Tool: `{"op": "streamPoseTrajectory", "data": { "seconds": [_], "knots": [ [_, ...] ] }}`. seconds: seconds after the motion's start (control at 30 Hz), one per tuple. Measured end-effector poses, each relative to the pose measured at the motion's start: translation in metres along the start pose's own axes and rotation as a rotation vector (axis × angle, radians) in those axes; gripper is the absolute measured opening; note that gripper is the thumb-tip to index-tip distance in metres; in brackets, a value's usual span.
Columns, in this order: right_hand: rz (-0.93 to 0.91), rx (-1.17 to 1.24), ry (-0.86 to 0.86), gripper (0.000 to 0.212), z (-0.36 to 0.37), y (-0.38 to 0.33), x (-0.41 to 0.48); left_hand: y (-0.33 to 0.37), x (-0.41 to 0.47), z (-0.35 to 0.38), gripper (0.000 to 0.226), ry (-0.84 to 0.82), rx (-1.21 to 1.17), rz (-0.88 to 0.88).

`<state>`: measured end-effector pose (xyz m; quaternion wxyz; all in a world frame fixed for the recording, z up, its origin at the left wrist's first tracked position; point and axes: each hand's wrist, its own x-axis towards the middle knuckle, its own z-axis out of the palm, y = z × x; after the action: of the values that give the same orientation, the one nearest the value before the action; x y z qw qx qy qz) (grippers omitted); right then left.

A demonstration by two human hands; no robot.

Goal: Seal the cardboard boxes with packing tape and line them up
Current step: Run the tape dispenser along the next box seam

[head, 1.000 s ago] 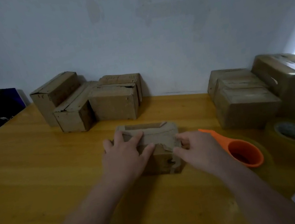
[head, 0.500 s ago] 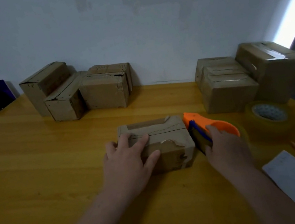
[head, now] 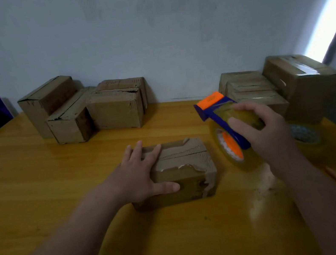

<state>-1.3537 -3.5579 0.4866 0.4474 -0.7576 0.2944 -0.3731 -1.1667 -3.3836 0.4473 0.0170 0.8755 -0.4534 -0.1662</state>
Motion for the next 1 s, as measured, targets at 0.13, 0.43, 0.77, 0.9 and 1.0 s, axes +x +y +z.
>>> {"op": "streamPoseTrajectory", "data": {
  "seconds": [0.13, 0.43, 0.77, 0.9, 1.0],
  "knots": [
    [-0.088, -0.036, -0.106, 0.057, -0.003, -0.027, 0.012, -0.007, 0.008, 0.003, 0.122, 0.005, -0.017, 0.064],
    [-0.034, -0.048, -0.541, 0.053, 0.009, -0.047, 0.027, -0.009, 0.004, 0.008, 0.118, 0.018, -0.050, 0.249],
    [-0.139, -0.602, -0.671, 0.069, 0.001, -0.059, 0.033, -0.008, 0.004, 0.007, 0.110, 0.006, -0.075, 0.267],
    [-0.222, -0.651, -0.585, 0.081, 0.007, -0.050, 0.028, -0.005, -0.001, 0.002, 0.109, -0.003, -0.077, 0.250],
    [-0.245, -0.653, -0.562, 0.083, 0.004, -0.045, 0.030, 0.004, -0.009, -0.009, 0.080, 0.116, -0.228, 0.227]
  ]
}}
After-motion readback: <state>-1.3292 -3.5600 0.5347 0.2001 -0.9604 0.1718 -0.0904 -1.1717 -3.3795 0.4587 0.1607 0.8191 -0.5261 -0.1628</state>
